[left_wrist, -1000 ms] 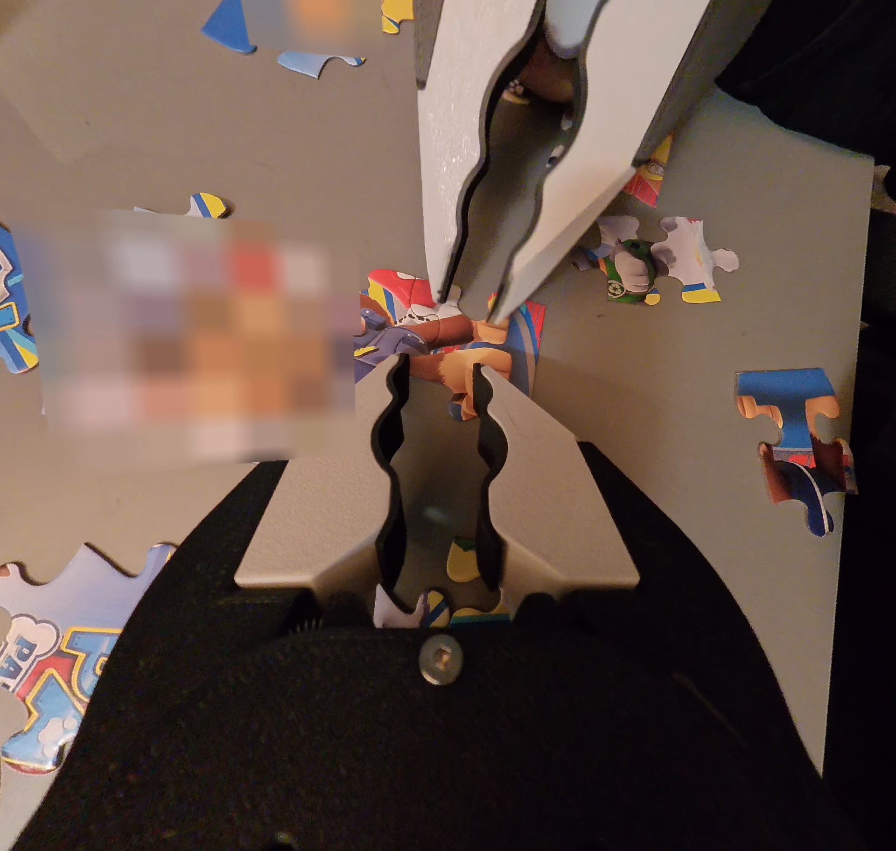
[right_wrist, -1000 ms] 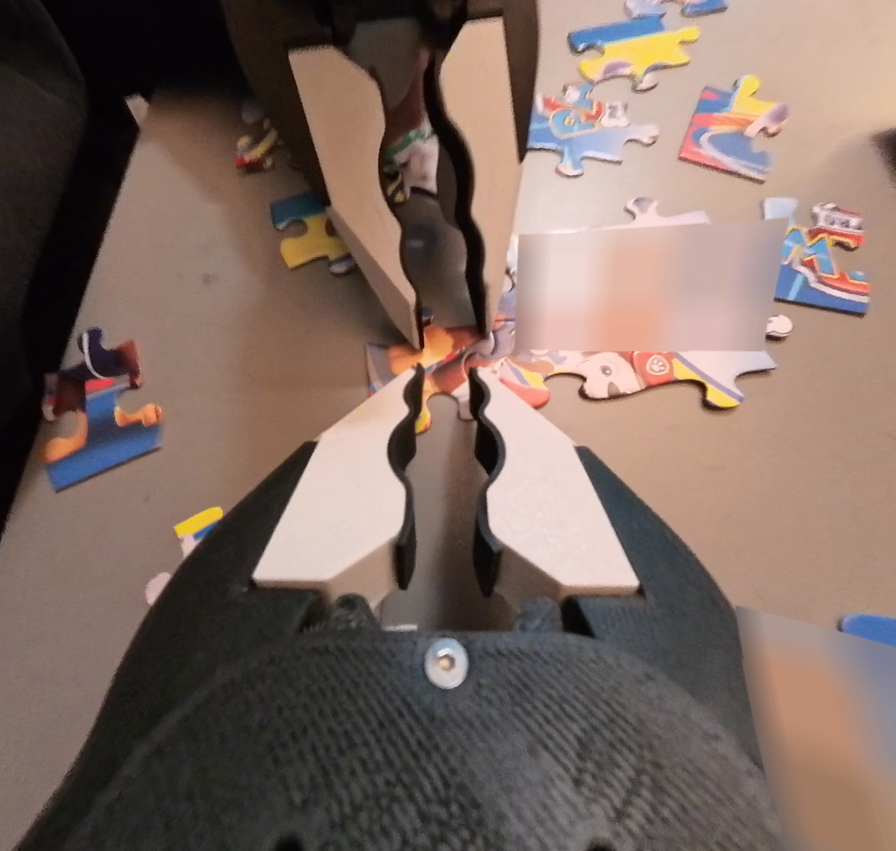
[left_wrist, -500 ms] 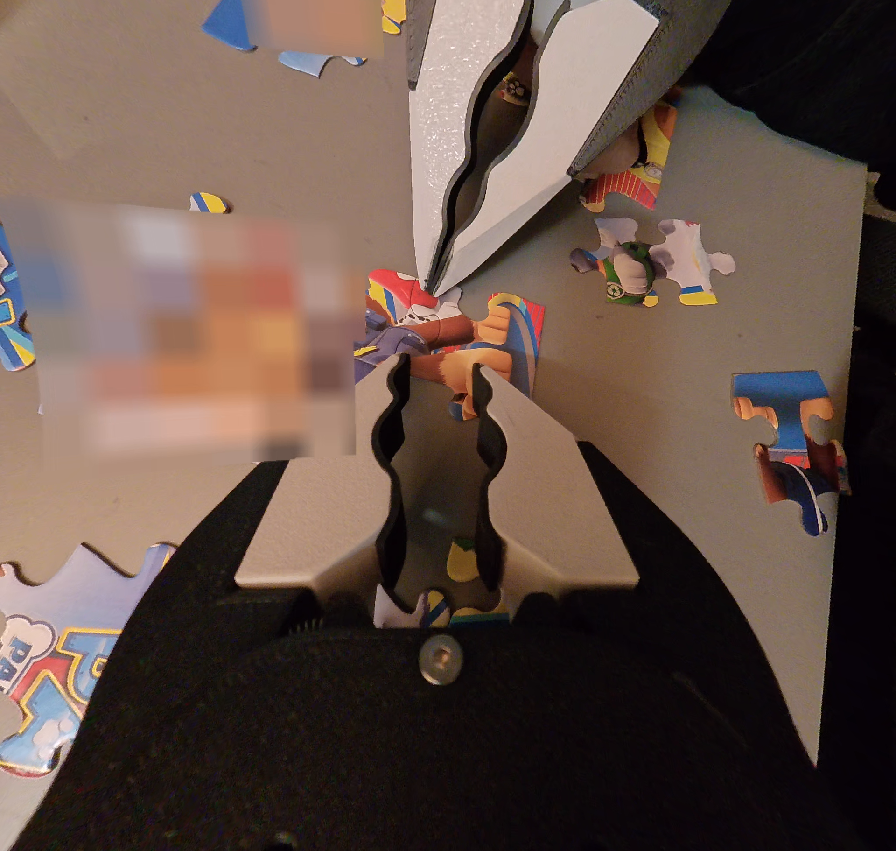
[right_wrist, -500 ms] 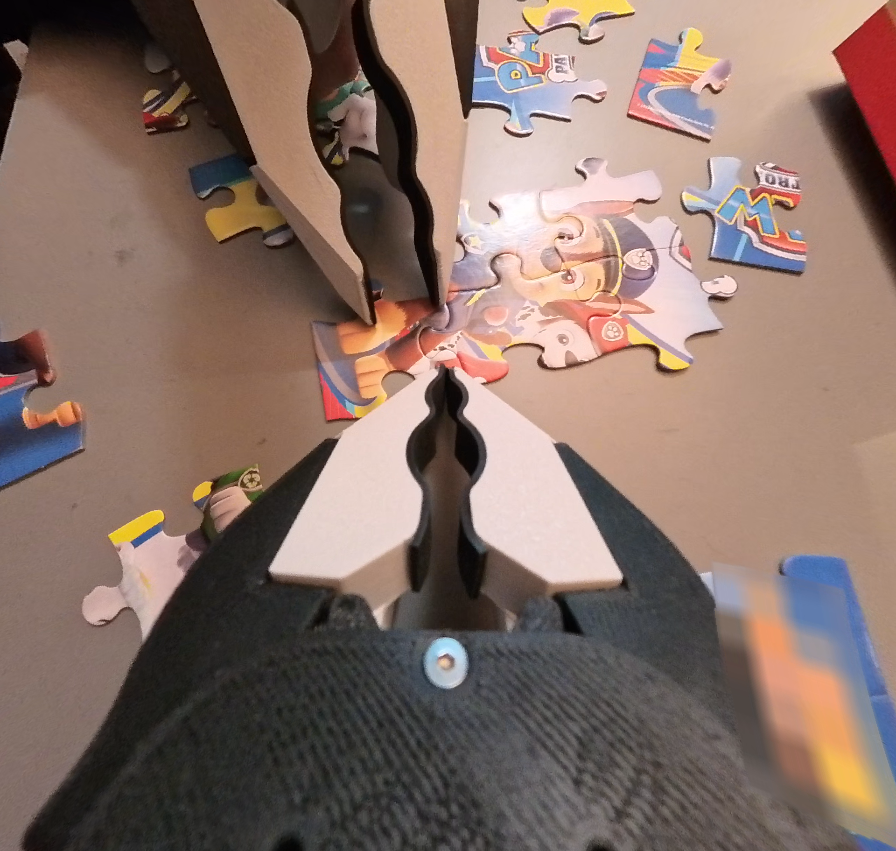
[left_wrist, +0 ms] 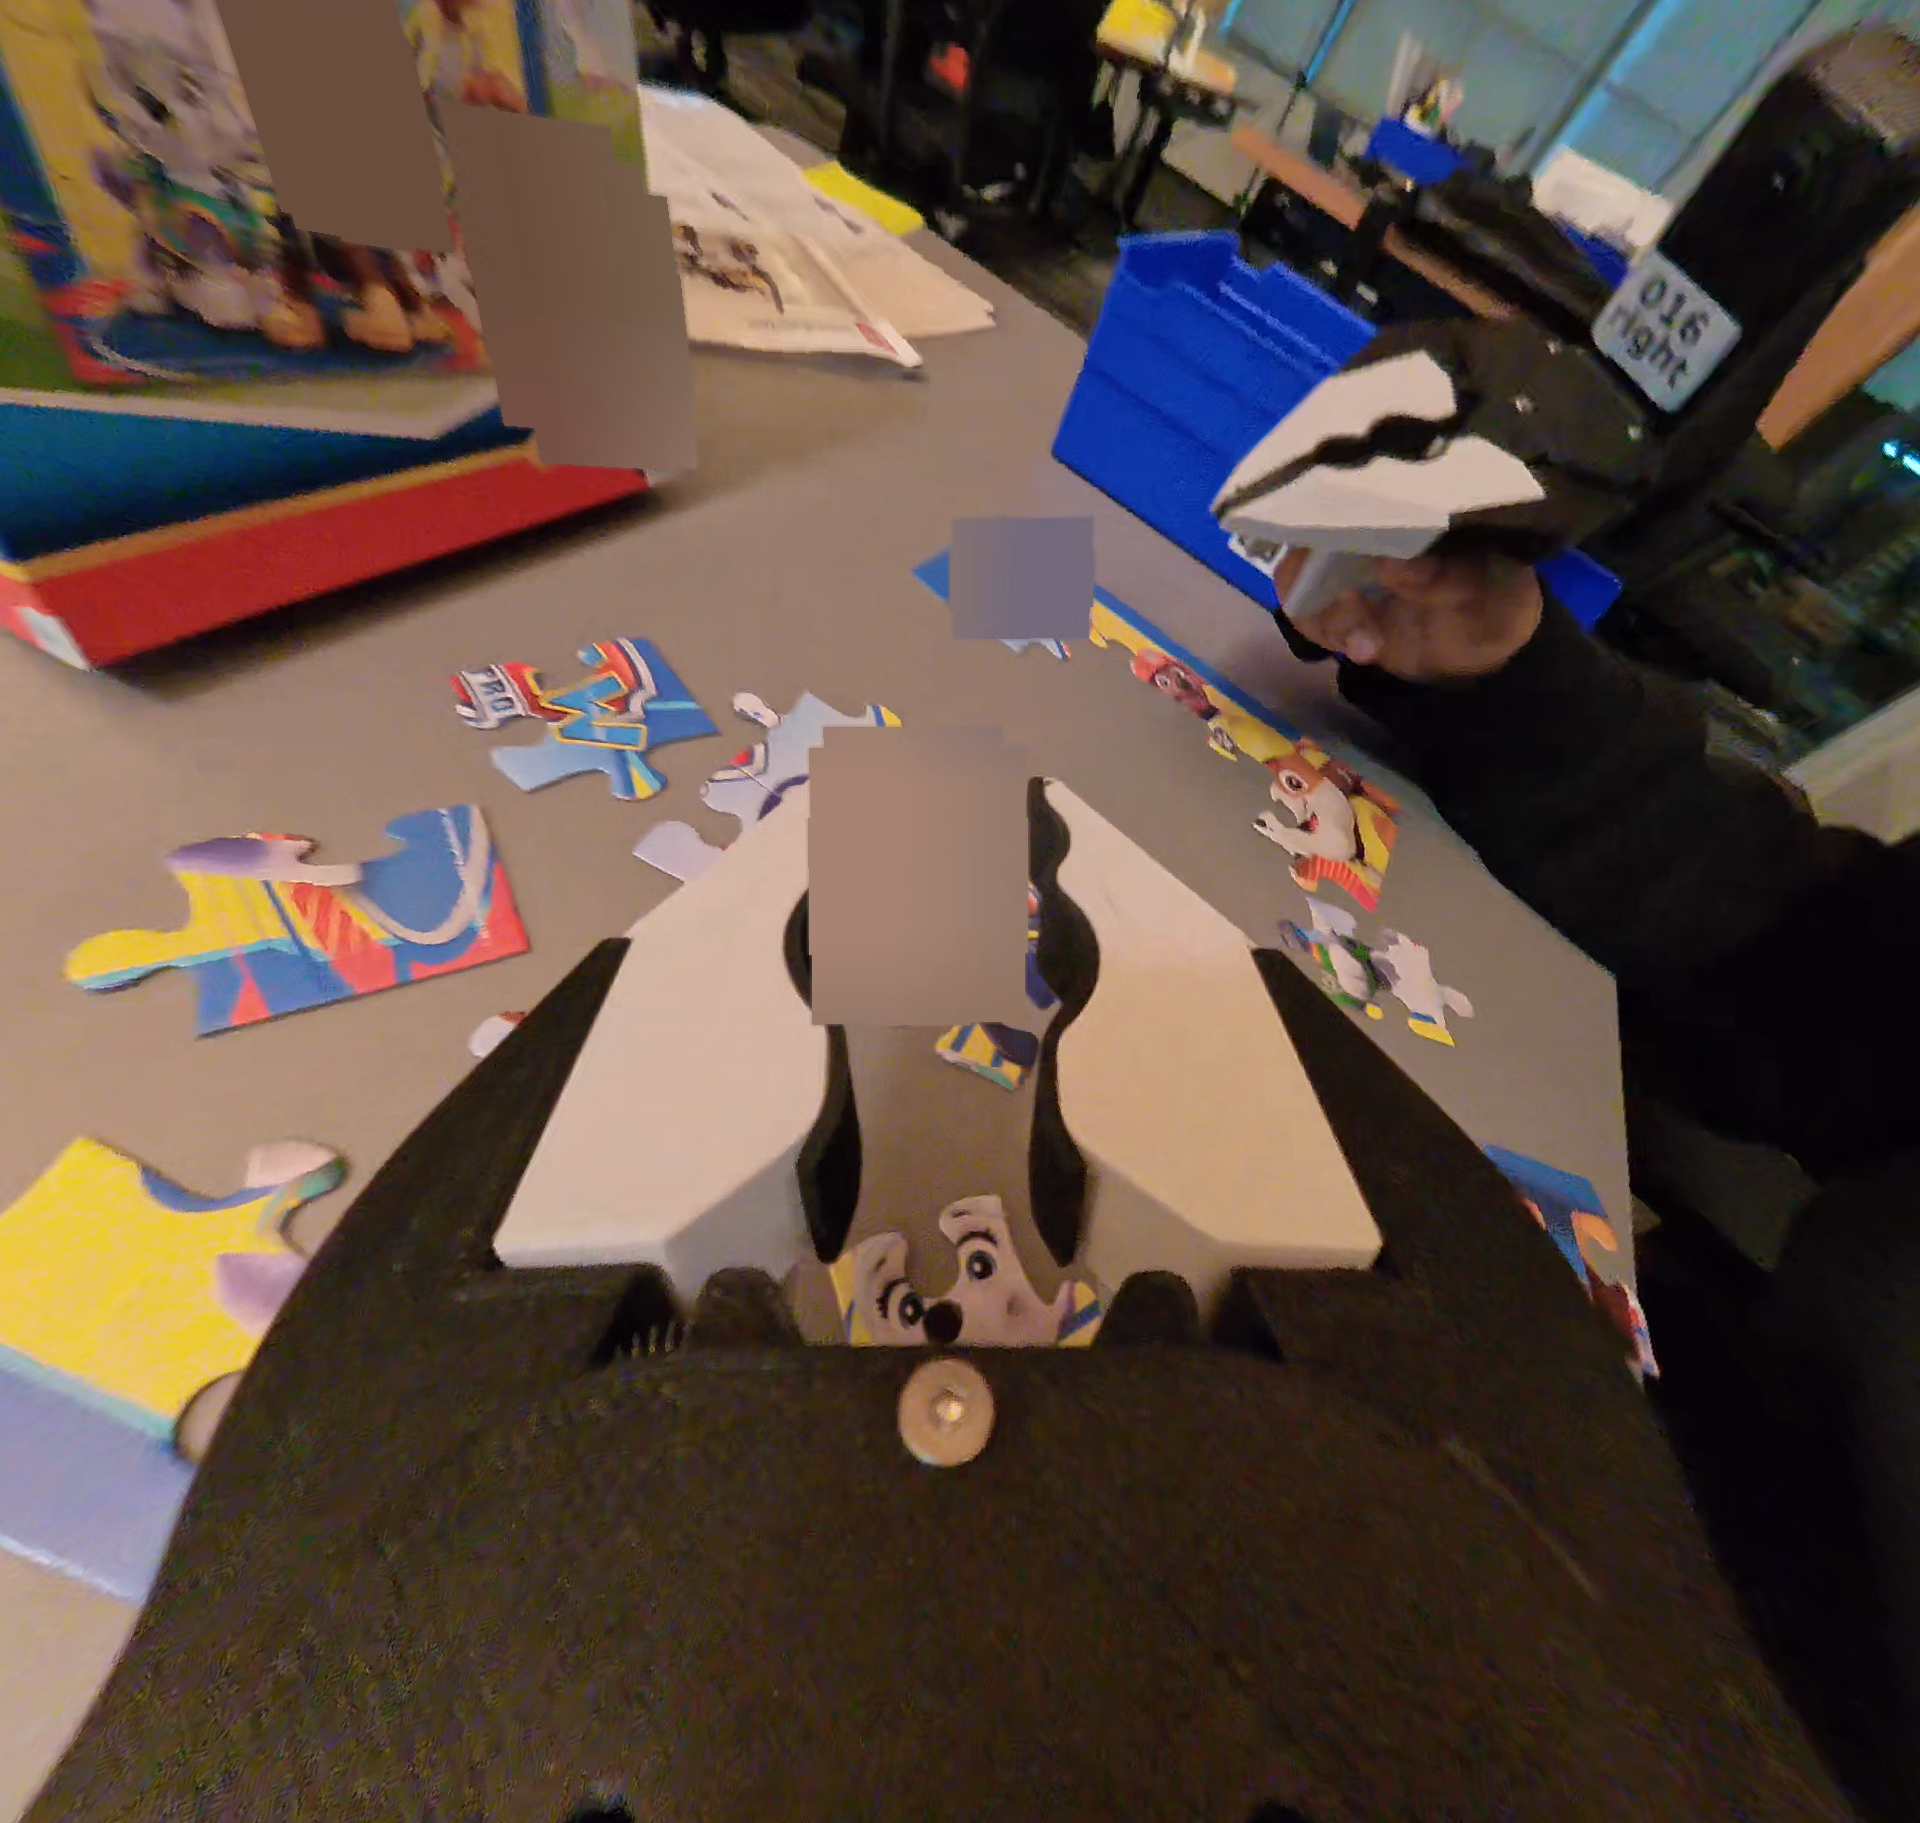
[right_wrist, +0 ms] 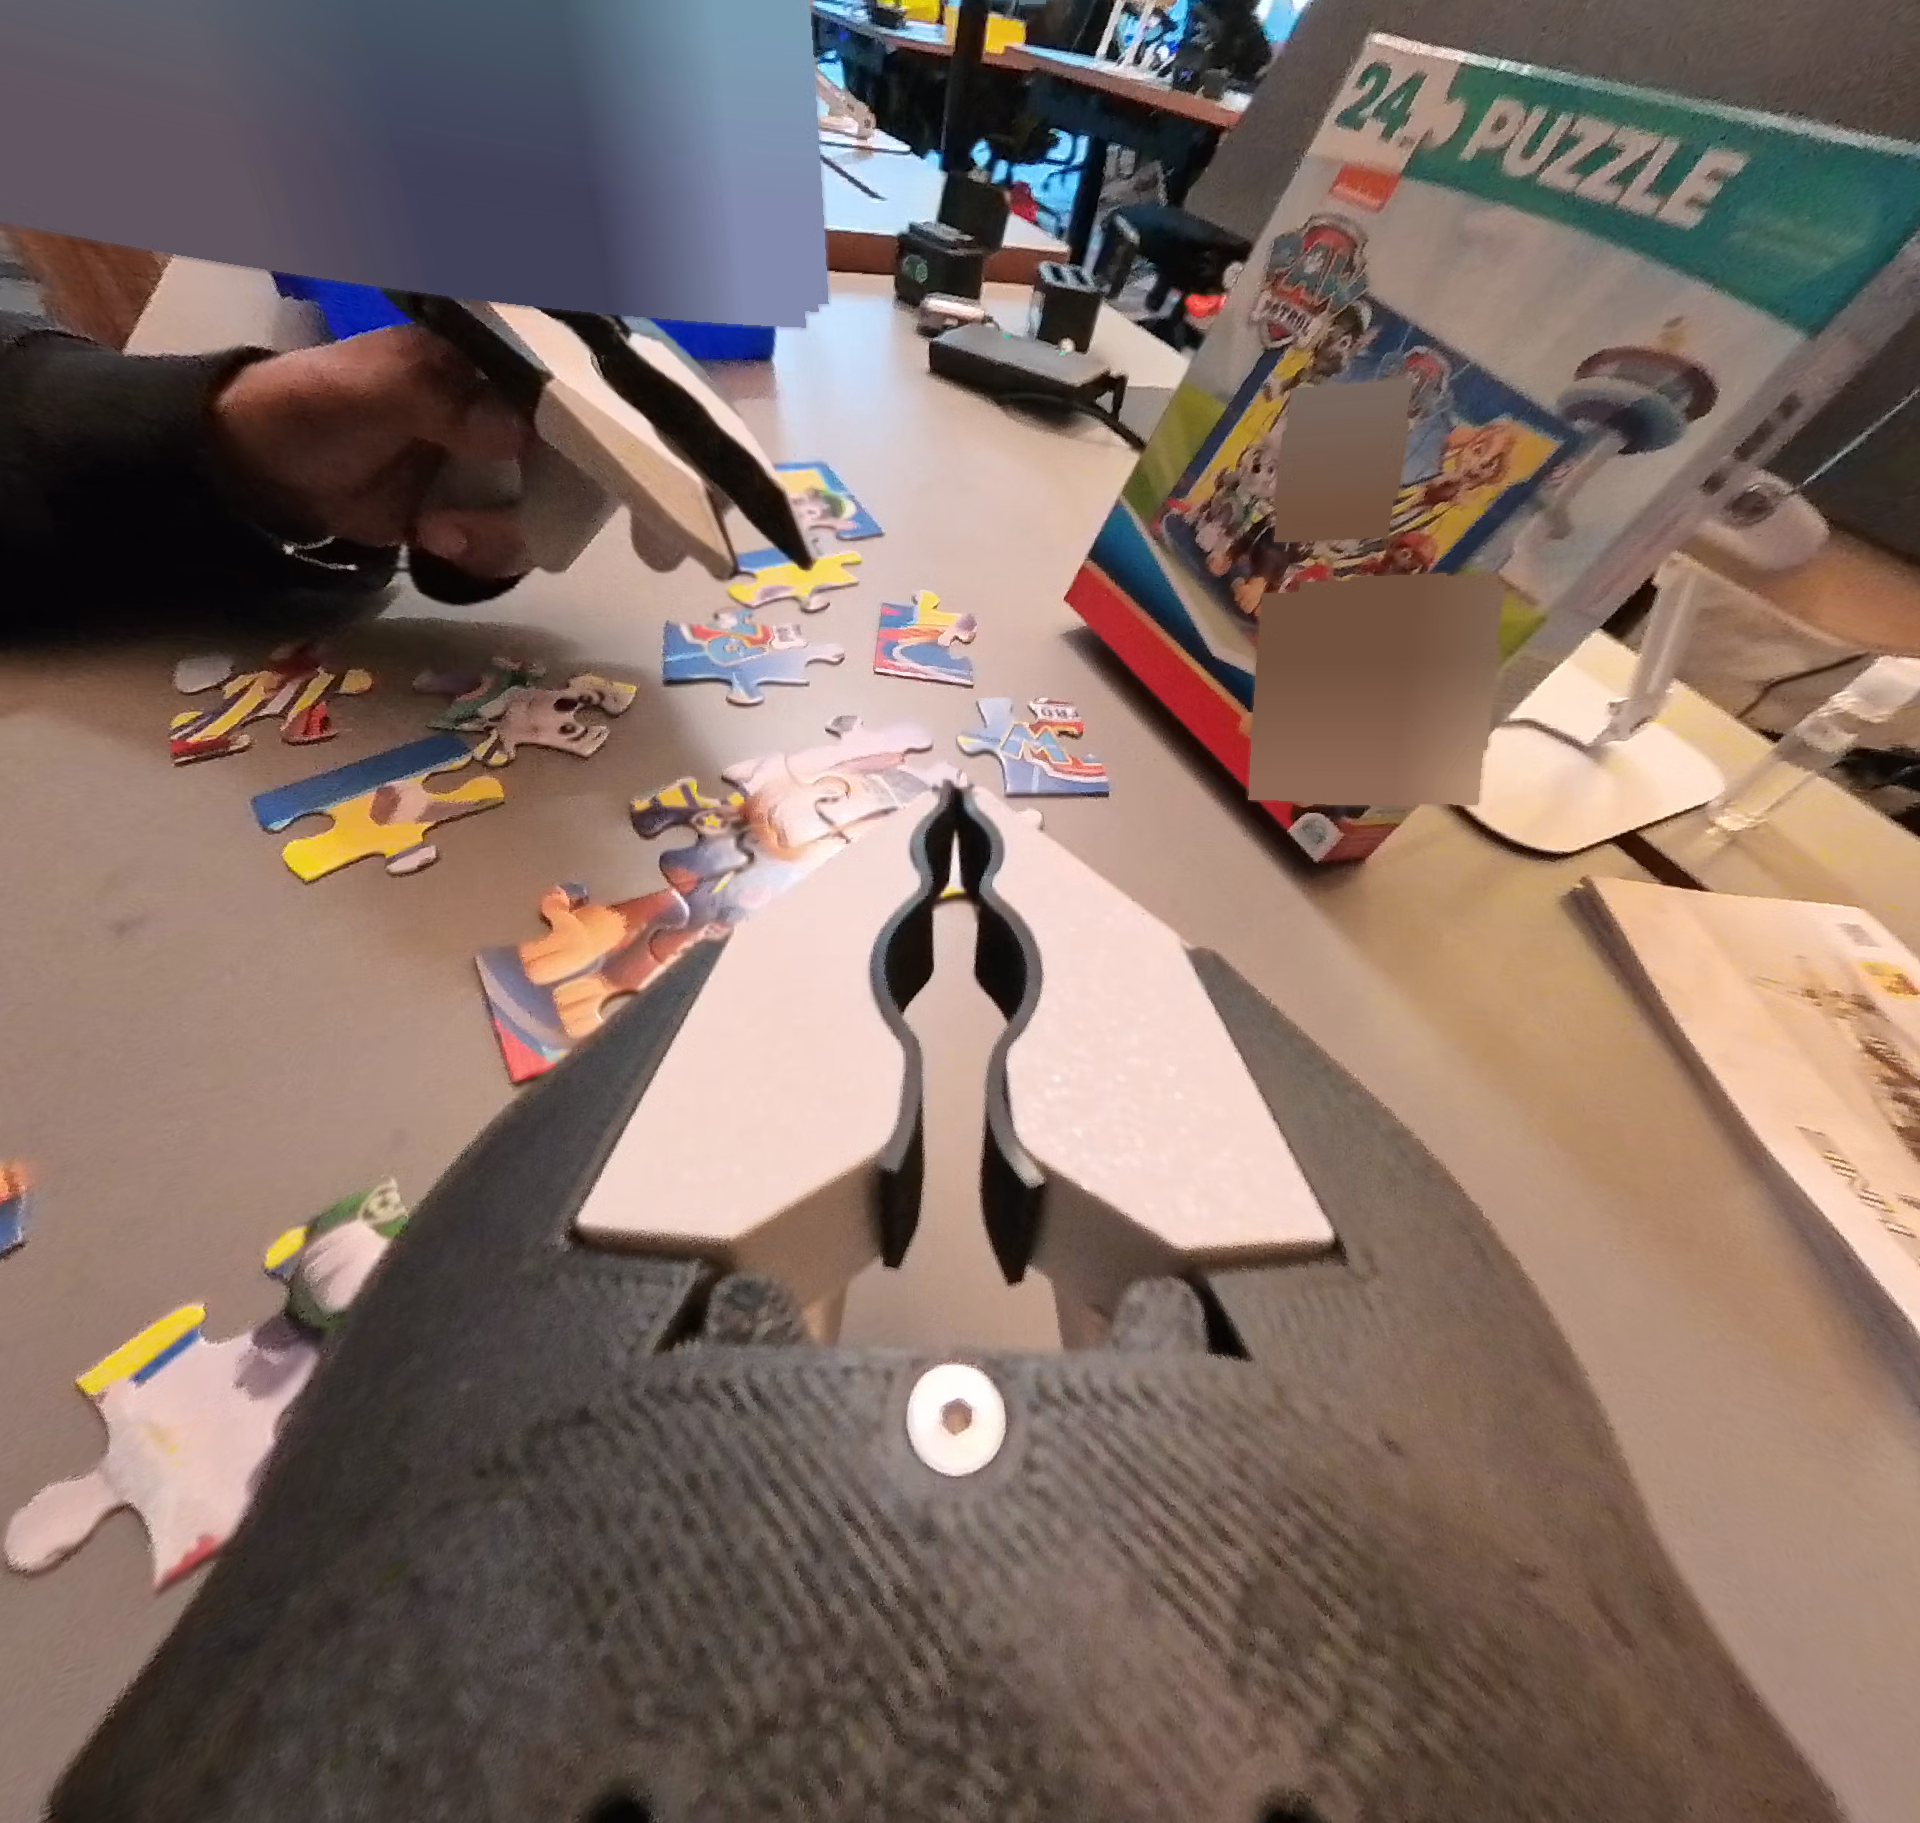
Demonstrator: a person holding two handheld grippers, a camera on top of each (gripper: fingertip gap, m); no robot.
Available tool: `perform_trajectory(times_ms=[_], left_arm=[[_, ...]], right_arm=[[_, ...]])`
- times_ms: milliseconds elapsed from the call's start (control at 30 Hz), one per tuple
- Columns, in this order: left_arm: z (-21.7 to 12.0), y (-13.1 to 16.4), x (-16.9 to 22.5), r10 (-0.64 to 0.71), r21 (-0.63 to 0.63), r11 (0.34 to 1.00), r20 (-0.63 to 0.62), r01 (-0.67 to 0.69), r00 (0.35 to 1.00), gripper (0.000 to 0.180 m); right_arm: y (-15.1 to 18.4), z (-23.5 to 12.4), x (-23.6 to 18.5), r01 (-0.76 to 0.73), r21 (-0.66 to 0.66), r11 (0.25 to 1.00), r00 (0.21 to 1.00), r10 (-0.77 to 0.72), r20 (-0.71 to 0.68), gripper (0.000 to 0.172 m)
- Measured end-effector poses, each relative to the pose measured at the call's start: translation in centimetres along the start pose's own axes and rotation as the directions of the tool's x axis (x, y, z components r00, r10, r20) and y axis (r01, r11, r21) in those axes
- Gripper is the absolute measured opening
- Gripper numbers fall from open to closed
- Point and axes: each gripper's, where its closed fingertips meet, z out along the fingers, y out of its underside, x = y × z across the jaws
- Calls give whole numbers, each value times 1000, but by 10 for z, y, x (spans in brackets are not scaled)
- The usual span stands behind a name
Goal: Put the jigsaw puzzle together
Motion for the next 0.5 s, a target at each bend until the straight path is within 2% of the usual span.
perform_trajectory(times_ms=[300, 500], left_arm=[[-4, -1, -3, 75, 17, 997, 48, -76, 996, 25], [-10, -7, -6, 88, 55, 994, 73, -92, 993, 23]], right_arm=[[-9, 12, -35, 19, 37, 999, 998, -17, -57, 0], [-13, -3, -31, -70, 126, 990, 982, 91, -164, 0]])
